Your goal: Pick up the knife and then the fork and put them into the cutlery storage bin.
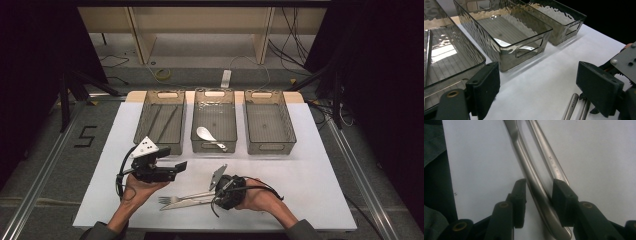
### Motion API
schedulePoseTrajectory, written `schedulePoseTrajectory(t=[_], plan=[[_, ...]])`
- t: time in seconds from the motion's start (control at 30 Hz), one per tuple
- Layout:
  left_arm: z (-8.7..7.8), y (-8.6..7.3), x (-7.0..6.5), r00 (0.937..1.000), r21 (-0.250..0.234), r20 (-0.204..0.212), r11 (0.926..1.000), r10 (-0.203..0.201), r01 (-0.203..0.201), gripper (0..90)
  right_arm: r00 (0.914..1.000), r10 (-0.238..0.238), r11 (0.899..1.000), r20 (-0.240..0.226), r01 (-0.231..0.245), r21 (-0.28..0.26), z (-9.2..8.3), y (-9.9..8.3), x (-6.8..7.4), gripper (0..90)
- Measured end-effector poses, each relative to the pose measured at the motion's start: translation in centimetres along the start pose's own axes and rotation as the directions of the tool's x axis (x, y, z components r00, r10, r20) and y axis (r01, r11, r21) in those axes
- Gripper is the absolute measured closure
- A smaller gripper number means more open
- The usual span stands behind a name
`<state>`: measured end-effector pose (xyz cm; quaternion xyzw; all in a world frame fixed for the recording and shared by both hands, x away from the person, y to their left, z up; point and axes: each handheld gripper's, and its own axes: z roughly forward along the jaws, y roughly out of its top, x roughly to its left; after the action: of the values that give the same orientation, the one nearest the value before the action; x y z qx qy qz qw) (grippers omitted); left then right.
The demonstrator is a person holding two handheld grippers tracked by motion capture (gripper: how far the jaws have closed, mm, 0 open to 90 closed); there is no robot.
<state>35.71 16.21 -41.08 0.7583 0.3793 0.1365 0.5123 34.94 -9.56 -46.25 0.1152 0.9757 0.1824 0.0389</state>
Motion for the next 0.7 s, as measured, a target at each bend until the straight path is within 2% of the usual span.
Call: schedulePoseTrajectory(t=[0.07,0.13,0.17,0.23,0.3,0.4,0.6,0.63,0.7], plan=[[0.0,0.0,0.0,1.0,-0.001,-0.001,1.0,-0.002,0.002,18.5,1.0,-0.003,1.0,-0.001,0.003,-0.011,0.2,0.1,0.1,62.5],[0.0,0.0,0.1,1.0,-0.003,-0.001,1.0,-0.001,0.001,18.5,0.9999,-0.012,1.0,-0.009,0.012,0.006,0.1,0.4,0.1,62.0],[0.0,0.0,0.1,1.0,-0.005,-0.001,1.0,-0.003,0.003,18.5,0.9998,-0.017,1.0,-0.01,0.017,-0.013,0.3,0.4,0.2,61.8],[-0.1,0.0,0.1,1.0,-0.006,-0.001,1.0,-0.003,0.003,18.6,0.9995,-0.029,1.0,-0.009,0.029,0.009,0.2,0.6,0.3,62.2],[0.0,0.0,0.1,1.0,-0.004,-0.001,1.0,-0.002,0.002,18.6,0.9997,-0.02,1.0,-0.012,0.02,0.019,0.2,0.8,0.3,62.5],[-0.1,0.0,0.1,1.0,-0.005,0.0,1.0,-0.002,0.002,18.6,0.9989,-0.044,0.999,-0.014,0.045,0.026,0.3,0.9,0.2,64.1],[-0.1,0.0,0.1,1.0,-0.005,0.0,1.0,-0.002,0.002,18.6,0.9989,-0.031,0.998,-0.036,0.033,0.046,0.3,1.1,0.3,70.5],[0.0,0.0,0.1,1.0,-0.005,0.0,1.0,-0.001,0.001,18.6,0.9984,-0.045,0.998,-0.034,0.047,0.052,0.3,1.1,0.3,70.7],[0.0,0.0,0.1,1.0,-0.003,-0.001,1.0,-0.001,0.001,18.6,0.9986,-0.044,0.997,-0.031,0.046,0.058,0.3,1.3,0.5,71.8]])
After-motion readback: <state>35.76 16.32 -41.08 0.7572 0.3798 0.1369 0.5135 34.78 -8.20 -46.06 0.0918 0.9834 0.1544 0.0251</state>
